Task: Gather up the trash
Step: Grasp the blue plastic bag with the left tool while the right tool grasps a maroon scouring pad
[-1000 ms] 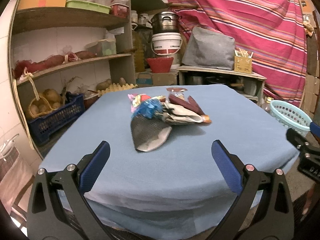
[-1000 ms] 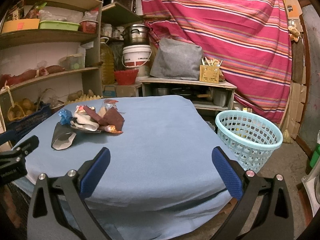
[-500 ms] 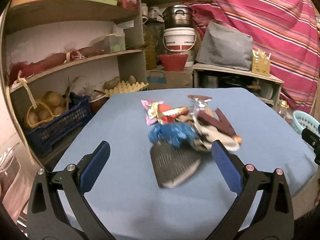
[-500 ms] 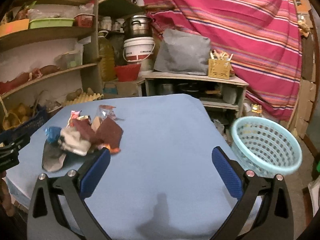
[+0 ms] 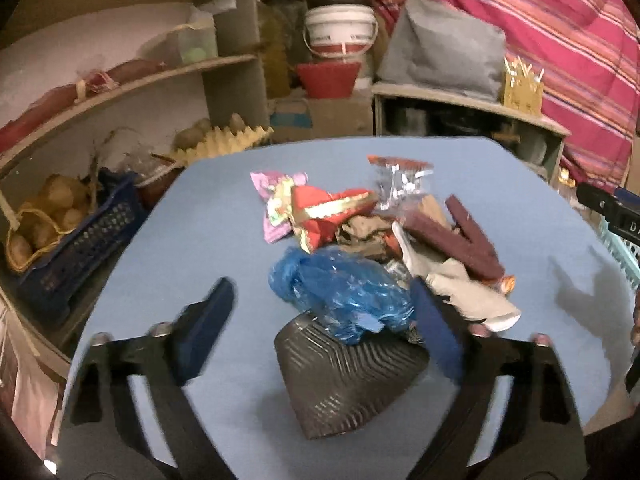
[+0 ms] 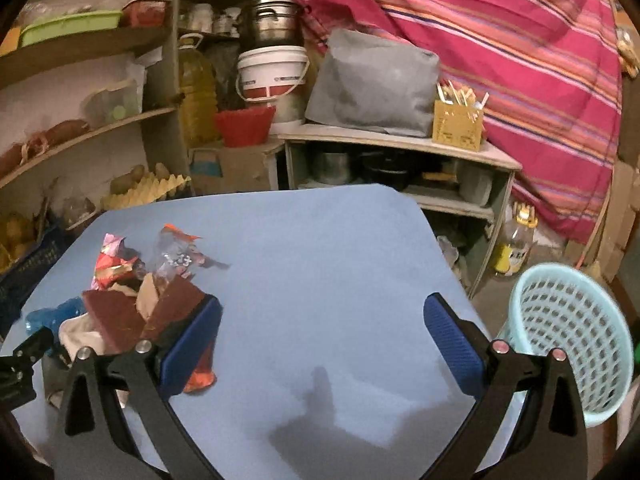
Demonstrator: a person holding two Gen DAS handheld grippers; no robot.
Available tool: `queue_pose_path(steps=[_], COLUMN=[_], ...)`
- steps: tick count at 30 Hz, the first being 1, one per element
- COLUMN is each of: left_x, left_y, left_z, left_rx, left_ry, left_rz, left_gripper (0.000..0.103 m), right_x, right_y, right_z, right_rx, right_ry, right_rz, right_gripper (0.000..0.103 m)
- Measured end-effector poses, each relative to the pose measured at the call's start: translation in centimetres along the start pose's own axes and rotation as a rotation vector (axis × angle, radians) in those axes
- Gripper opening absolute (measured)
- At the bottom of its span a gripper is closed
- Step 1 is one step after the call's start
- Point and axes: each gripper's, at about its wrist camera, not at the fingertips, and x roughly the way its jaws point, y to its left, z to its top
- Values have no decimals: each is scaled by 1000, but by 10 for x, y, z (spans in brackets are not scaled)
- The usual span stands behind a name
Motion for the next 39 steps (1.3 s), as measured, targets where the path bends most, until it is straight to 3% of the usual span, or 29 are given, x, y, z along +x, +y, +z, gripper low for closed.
queue_pose_path(steps=[2,5,8,13,21,30,34,39], left_x=[7,12,19,31,37,45,49,50], left_y=[3,7,14,33,52,68,72,73], left_z=[3,6,5,3,9,13,12,13], left_rx=[-9,-19,-24,-70,-53,-80,-91,-93], left_ry=[17,20,37,77,61,80,96,94], left_rz=[-27,-50,-65,-75,8,2,-15,-16], left_gripper=[64,56,30,16,13,13,13,13], right_x=[7,13,13,22,37,58,68,69], right_y=[-1,-1,7,27,62,107,112,107], right_z=[-5,-2,0,-5,-7,-9,-11,-11], right_rx=[6,24,21,2,-17,-113,-134,-164], right_ry=[26,36,33,69,101,162,223,240], right_rz=[15,23,42,65,116,112,104,81], right_gripper=[99,99,99,99,99,99,99,95])
